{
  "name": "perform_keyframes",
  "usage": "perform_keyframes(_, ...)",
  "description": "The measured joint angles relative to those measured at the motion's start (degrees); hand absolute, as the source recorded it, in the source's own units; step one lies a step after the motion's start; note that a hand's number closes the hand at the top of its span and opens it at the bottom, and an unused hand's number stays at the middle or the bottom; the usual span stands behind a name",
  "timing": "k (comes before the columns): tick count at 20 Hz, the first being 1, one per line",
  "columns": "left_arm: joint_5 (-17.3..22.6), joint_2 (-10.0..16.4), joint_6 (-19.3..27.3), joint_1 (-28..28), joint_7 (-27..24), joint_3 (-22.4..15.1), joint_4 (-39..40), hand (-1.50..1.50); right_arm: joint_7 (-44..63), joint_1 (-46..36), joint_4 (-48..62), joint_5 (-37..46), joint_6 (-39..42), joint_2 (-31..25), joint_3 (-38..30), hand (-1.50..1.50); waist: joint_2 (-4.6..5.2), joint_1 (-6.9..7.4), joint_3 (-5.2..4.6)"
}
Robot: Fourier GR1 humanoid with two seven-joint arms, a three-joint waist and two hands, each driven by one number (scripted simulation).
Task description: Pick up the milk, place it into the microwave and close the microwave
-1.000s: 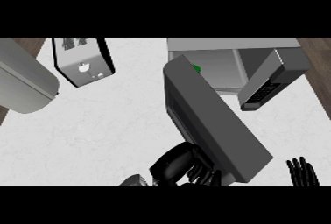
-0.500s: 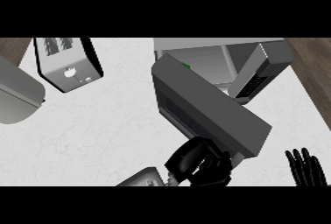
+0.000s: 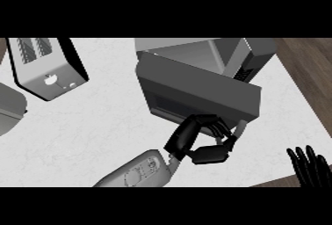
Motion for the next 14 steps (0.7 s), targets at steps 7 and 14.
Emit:
perform_keyframes(7,6.00,-0.31,4.91,-5.70,-3.59,3.70,5.44,1.50,2.90,0.46,-4.80,-2.92,1.88,-2.34,1.14,-1.50,0.86,-2.67,0.00)
perform_keyframes(14,12.29,-0.36,5.70,-10.39,-7.51,7.52,9.96,1.50,5.23,0.85,-8.52,-5.56,3.37,-4.12,2.09,-1.50,1.88,-5.50,-0.01)
